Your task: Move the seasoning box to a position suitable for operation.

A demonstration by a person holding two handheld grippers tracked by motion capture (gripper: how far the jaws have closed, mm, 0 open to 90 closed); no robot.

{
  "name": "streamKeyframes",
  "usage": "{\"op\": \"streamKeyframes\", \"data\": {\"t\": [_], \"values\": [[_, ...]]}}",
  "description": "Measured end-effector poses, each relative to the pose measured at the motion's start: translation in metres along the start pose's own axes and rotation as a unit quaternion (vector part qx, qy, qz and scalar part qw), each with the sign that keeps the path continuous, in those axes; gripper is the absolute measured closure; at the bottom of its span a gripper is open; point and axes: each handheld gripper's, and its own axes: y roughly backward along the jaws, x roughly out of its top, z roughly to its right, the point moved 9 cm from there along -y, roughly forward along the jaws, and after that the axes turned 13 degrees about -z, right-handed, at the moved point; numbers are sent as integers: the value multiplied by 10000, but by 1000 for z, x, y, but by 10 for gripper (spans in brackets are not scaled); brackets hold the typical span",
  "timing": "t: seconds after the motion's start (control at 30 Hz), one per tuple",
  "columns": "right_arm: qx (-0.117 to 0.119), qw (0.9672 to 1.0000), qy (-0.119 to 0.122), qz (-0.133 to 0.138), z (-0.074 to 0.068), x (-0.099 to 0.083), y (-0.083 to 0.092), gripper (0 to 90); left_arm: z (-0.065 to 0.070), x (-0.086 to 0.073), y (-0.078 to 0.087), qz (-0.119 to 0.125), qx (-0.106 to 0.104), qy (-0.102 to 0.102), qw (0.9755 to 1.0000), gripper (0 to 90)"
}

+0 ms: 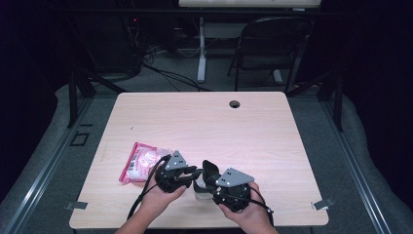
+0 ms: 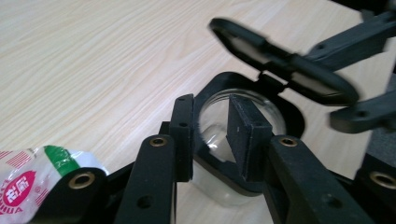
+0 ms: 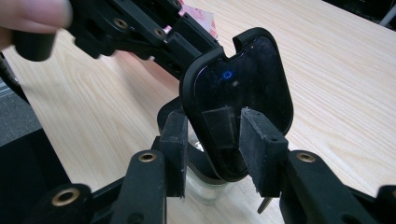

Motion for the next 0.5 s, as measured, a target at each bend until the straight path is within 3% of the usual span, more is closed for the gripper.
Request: {"op": "streamKeyframes", "data": {"t": [0.23,0.37,0.5], "values": [[30,10000,-37,24,1,-1,2,645,-7,-1,-15,-84,-14,124,9999,665],[62,10000,-48,32,2,-2,2,646,-8,-5,-23,-223,-7,139,9997,680],[73,9999,-62,54,2,-2,2,649,-8,-5,-24,-198,-36,132,9997,688]]}}
